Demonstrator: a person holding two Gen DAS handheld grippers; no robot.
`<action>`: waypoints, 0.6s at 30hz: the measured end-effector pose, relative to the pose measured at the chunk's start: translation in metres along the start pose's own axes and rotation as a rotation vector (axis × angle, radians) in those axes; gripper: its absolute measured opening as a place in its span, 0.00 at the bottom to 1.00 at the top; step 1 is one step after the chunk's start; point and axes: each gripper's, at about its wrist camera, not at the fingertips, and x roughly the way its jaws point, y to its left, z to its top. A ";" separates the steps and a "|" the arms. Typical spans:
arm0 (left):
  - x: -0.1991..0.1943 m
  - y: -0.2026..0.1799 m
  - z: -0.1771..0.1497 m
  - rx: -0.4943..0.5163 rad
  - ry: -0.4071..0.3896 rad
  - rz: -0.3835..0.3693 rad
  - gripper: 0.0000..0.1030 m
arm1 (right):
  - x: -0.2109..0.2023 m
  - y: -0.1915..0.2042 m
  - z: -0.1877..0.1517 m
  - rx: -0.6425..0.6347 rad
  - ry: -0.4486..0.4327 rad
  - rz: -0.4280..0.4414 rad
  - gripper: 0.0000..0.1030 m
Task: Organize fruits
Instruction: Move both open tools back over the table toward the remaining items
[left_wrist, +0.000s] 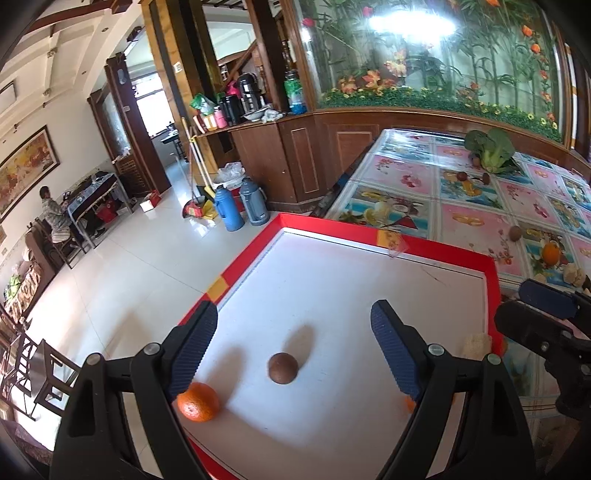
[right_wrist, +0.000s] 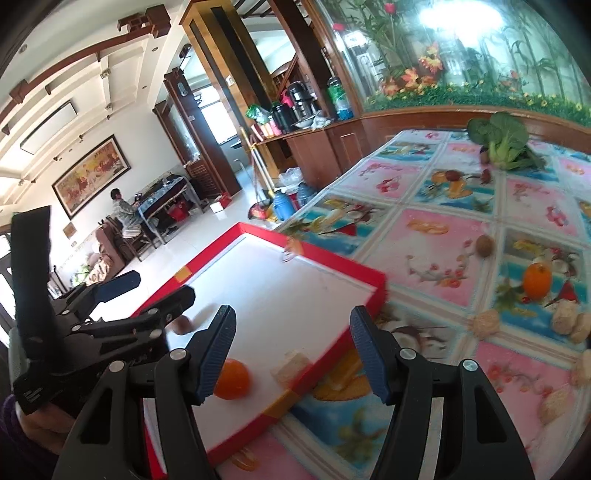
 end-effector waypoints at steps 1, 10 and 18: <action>-0.002 -0.005 0.000 0.011 -0.002 -0.011 0.83 | -0.004 -0.004 0.000 0.003 -0.008 -0.012 0.62; -0.019 -0.071 0.009 0.194 -0.010 -0.191 0.83 | -0.088 -0.115 -0.012 0.125 -0.090 -0.249 0.62; -0.018 -0.133 0.006 0.320 0.019 -0.296 0.83 | -0.112 -0.154 -0.028 0.095 -0.012 -0.351 0.62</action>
